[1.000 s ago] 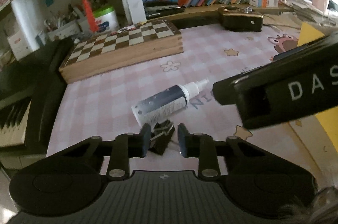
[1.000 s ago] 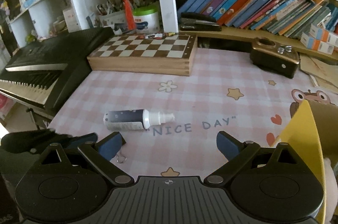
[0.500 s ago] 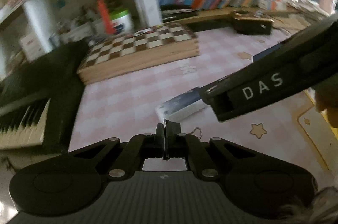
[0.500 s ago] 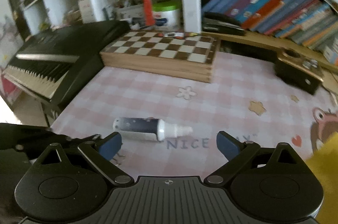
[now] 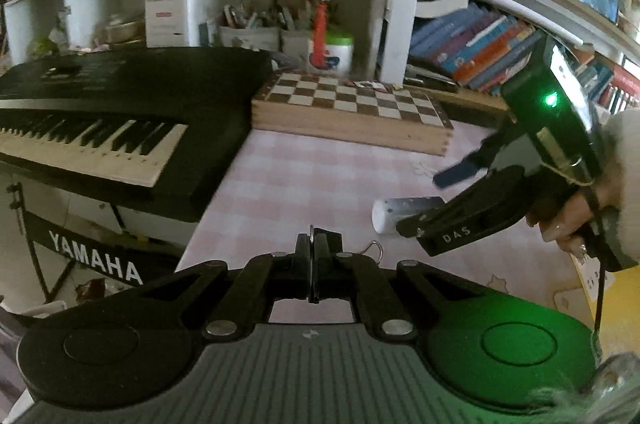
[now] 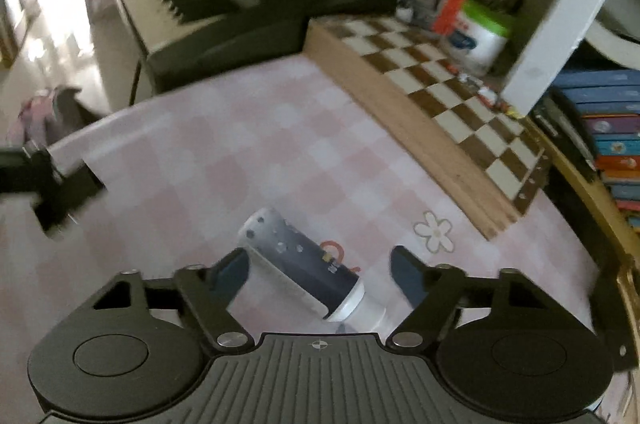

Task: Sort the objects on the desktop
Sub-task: 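Grasp the black binder clip with the left tool while the right tool grasps the spray bottle, then lift the binder clip and spray bottle and carry both toward the yellow box, then open the left tool releasing the clip in the box while the right tool drops the bottle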

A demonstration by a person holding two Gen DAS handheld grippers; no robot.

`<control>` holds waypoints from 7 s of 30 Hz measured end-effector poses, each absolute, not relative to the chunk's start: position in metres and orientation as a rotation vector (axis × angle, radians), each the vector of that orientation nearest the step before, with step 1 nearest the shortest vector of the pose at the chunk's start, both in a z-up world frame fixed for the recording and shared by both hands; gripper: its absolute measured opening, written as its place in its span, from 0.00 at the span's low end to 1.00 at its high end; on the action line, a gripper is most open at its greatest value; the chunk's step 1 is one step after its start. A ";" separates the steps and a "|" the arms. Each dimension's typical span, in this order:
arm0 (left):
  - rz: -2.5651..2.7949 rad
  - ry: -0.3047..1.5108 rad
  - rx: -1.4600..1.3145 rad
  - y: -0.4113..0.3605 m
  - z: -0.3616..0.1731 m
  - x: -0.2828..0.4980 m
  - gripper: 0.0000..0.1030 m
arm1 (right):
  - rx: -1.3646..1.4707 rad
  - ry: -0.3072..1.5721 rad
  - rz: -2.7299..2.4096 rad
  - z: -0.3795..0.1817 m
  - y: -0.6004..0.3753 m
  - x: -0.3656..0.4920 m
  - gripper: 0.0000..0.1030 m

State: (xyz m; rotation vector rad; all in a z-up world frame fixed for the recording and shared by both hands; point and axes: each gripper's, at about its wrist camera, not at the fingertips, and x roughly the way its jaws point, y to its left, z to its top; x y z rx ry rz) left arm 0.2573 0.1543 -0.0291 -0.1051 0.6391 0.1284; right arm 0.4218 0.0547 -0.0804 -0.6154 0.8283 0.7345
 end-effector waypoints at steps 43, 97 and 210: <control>-0.083 0.539 -0.123 0.158 0.015 0.197 0.01 | -0.075 0.859 0.436 -0.030 -0.019 0.314 0.32; -0.553 0.603 -0.016 0.098 0.003 0.023 0.01 | 0.145 0.873 0.094 -0.030 -0.077 0.033 0.32; -0.294 0.578 0.264 -0.194 -0.004 0.203 0.60 | -0.060 0.811 0.310 -0.018 -0.297 0.253 0.41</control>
